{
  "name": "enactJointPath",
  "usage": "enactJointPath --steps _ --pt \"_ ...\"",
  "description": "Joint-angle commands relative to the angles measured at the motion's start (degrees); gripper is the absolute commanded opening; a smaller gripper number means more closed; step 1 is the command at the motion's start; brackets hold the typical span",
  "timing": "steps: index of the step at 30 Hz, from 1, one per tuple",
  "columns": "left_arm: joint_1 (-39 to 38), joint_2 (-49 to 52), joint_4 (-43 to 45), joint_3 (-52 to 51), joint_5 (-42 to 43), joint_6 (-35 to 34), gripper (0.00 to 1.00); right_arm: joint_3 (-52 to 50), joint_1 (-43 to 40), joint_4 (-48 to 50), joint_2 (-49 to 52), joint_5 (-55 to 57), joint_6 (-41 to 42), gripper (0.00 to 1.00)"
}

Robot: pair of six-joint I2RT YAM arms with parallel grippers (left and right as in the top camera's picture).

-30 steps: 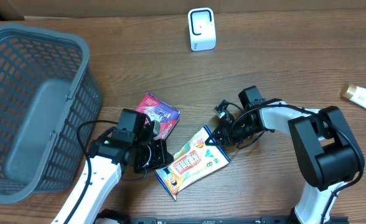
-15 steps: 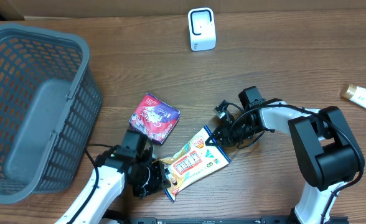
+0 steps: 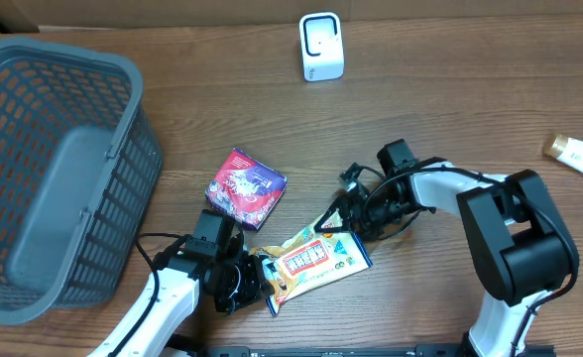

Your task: Scan the item barcode

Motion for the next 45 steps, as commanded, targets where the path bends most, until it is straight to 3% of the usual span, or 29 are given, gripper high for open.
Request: enactJointPath --steps 1,3,4,5,6,7,17,20,22,27,30,37,41,45 --pt "0.09 0.2 1.07 -0.5 -0.68 -1.07 0.04 -0.04 3.13 0.13 0.28 -3.8 0.15 1.0" --pt "0.09 0.2 1.31 -0.55 -0.9 -1.22 0.04 -0.04 4.59 0.28 0.28 -5.53 0.15 0.97" --pt "0.09 0.2 1.4 -0.55 -1.05 -1.22 0.04 -0.04 5.51 0.46 0.28 -5.77 0.15 0.86" --pt "0.09 0.2 1.55 -0.55 -1.07 -1.22 0.04 -0.04 5.92 0.61 0.28 -5.7 0.15 0.68" --pt "0.09 0.2 2.01 -0.55 -1.03 -1.22 0.04 -0.04 6.29 0.83 0.28 -4.94 0.13 0.18" --pt "0.09 0.2 2.23 -0.57 -1.03 -1.25 0.04 -0.04 6.29 0.83 0.28 -4.07 0.15 0.04" --pt "0.09 0.2 2.58 -0.55 -1.03 -1.2 0.04 1.31 5.42 1.16 -1.33 7.02 -5.09 0.04" --pt "0.09 0.17 2.75 -0.48 -0.98 -1.22 0.49 5.92 3.8 -3.15 -6.75 20.22 -5.07 0.04" --pt "0.09 0.13 3.37 -0.04 -1.05 -1.2 1.0 9.77 3.32 -7.13 -10.21 31.63 -5.05 0.04" --pt "0.09 0.11 4.5 4.0 -2.58 -0.48 1.0 18.67 3.28 -15.02 -16.85 56.37 -5.07 0.04" --pt "0.09 0.13 4.46 9.07 -3.61 3.89 1.0 23.87 3.28 -18.08 -20.24 75.21 -5.05 0.04" --pt "0.63 0.13 4.28 16.98 -5.57 6.67 1.0 25.16 4.04 -20.5 -21.38 100.89 -4.74 0.04" --pt "0.63 0.13 4.31 19.45 -6.03 8.5 1.0 25.09 6.34 -21.88 -21.38 110.99 -1.73 0.04" --pt "0.63 0.13 4.57 20.26 -6.47 9.35 1.0 25.03 9.77 -21.22 -20.94 113.24 -1.11 0.04"
